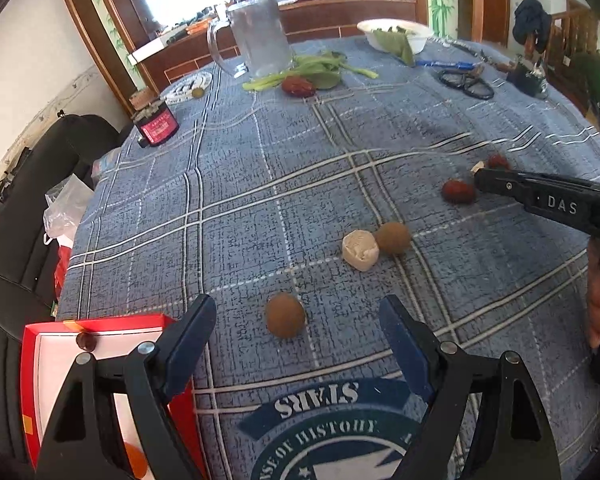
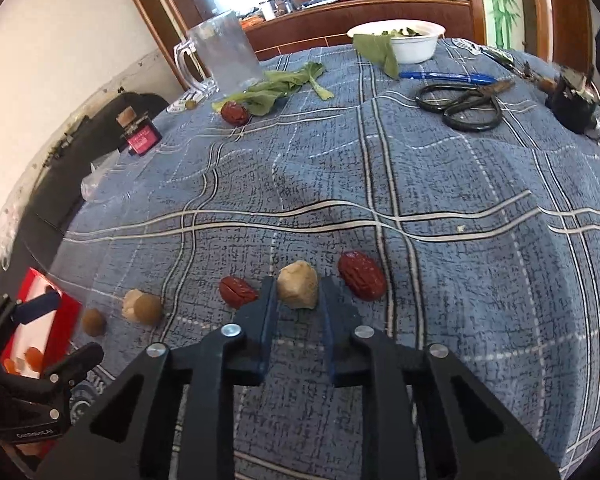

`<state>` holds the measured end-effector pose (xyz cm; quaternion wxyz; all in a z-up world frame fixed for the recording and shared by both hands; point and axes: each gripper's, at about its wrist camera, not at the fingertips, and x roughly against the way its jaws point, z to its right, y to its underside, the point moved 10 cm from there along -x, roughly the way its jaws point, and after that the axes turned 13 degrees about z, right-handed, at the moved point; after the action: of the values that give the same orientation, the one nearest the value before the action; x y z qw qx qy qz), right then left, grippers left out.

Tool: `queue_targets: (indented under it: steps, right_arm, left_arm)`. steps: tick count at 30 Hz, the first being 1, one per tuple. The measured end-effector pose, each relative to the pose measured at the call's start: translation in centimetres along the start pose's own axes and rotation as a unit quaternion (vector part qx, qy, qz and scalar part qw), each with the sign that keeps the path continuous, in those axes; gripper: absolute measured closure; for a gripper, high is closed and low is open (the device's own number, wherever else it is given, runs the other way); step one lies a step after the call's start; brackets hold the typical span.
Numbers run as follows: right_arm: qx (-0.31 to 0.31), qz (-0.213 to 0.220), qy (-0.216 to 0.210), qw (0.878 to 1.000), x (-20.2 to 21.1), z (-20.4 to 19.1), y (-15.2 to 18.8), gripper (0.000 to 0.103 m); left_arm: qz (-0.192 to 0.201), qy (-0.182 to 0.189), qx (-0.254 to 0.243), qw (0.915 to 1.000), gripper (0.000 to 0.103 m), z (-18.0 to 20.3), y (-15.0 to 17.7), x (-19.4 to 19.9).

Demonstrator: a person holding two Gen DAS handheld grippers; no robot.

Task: Organize fruits
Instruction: 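Grasp a beige chunk with the right tool while the left tool grasps a round beige biscuit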

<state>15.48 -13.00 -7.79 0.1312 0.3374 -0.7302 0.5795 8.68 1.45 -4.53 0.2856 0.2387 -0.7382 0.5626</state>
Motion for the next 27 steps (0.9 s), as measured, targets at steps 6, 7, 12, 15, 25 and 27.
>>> queue_targets:
  steps: [6, 7, 12, 15, 25, 27]
  right_arm:
    - [-0.007, -0.004, 0.008, 1.000, 0.2, 0.3, 0.0, 0.080]
    - [-0.014, -0.005, 0.007, 1.000, 0.3, 0.5, 0.0, 0.080]
    - [-0.028, -0.007, 0.002, 1.000, 0.3, 0.7, 0.2, 0.080]
    - [-0.033, -0.008, 0.000, 0.999, 0.4, 0.7, 0.2, 0.080]
    - [-0.043, -0.009, -0.005, 0.999, 0.4, 0.8, 0.2, 0.080]
    - [-0.046, -0.010, -0.007, 0.999, 0.4, 0.9, 0.2, 0.080]
  left_arm:
    - [-0.005, 0.005, -0.007, 1.0000, 0.021, 0.4, -0.2, -1.2]
    - [-0.003, 0.006, -0.009, 0.9999, 0.021, 0.5, -0.5, -1.3]
    - [-0.001, 0.021, -0.032, 0.9993, 0.027, 1.4, -1.3, -2.0]
    - [-0.009, 0.025, -0.046, 0.9986, 0.035, 1.7, -1.5, -2.8]
    - [-0.011, 0.061, -0.051, 0.9968, 0.050, 2.9, -1.9, -3.9]
    - [-0.012, 0.071, -0.047, 0.9963, 0.059, 3.2, -2.0, -4.0]
